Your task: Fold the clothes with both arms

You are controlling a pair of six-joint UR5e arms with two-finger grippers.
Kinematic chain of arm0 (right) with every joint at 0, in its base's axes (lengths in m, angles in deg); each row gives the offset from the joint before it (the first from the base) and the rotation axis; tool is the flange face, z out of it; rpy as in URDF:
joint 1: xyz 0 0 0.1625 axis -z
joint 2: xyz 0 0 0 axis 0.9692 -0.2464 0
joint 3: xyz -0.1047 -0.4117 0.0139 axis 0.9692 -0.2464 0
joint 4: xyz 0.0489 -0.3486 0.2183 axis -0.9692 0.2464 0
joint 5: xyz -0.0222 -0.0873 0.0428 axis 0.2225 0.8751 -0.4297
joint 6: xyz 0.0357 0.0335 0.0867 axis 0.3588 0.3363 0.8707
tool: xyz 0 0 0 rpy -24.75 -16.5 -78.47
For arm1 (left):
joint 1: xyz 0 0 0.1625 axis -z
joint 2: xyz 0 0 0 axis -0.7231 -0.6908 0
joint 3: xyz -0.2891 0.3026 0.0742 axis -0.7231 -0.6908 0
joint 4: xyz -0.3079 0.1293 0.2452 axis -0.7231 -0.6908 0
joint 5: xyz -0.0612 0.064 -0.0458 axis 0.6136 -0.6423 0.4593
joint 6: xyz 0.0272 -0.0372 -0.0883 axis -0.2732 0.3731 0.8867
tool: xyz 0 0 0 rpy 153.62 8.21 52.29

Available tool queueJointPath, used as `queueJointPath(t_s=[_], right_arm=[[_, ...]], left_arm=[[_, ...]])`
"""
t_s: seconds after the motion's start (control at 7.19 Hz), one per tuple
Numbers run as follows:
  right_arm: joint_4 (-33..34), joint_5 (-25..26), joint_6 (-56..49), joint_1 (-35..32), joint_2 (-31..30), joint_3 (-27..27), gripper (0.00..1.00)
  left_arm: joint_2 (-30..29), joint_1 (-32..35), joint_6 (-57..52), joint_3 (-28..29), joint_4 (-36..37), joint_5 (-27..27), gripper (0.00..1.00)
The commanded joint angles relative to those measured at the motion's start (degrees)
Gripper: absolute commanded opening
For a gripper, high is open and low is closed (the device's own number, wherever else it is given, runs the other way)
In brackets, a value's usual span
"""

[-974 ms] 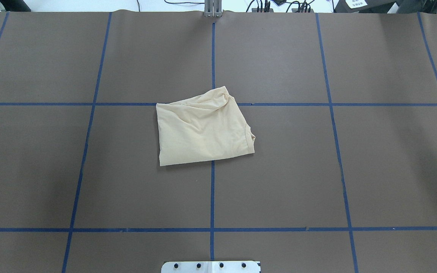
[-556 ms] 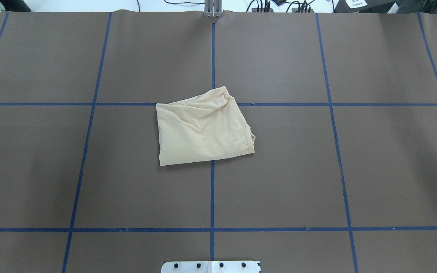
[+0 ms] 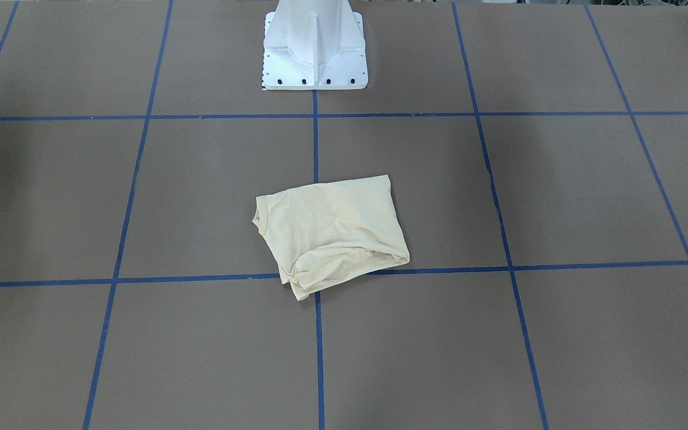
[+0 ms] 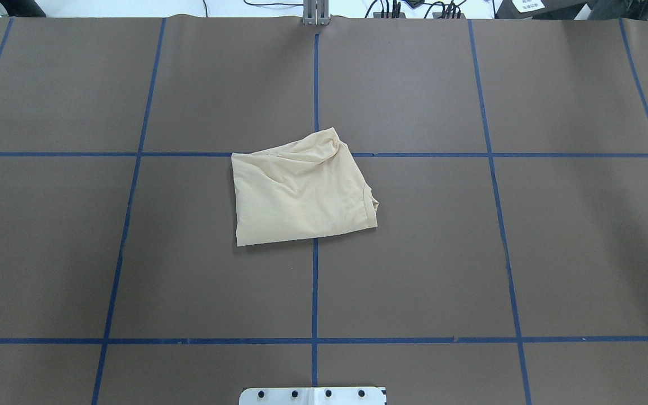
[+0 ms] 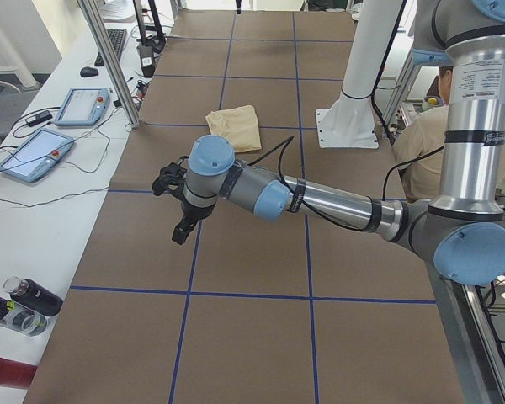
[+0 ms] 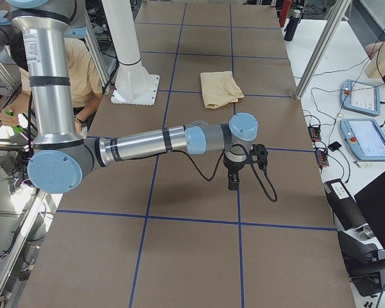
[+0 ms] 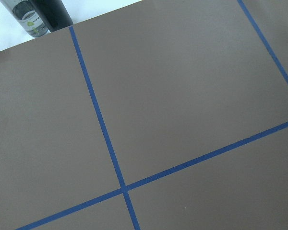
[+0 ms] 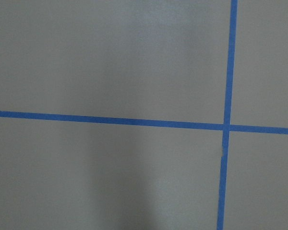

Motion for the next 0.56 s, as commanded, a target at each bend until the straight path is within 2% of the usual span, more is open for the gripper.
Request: queueJointPath(t_s=[0.0, 0.42], right_arm=[[-0.02, 0.03, -0.06, 0.41, 0.01, 0.03, 1.00], [0.07, -0.05, 0.11, 0.68, -0.17, -0.06, 1.00]], left_arm=[[1.30, 0.00, -0.04, -3.28, 0.03, -0.05, 1.00], [1.21, -0.17, -0.21, -4.61, -0.15, 1.34, 1.00]])
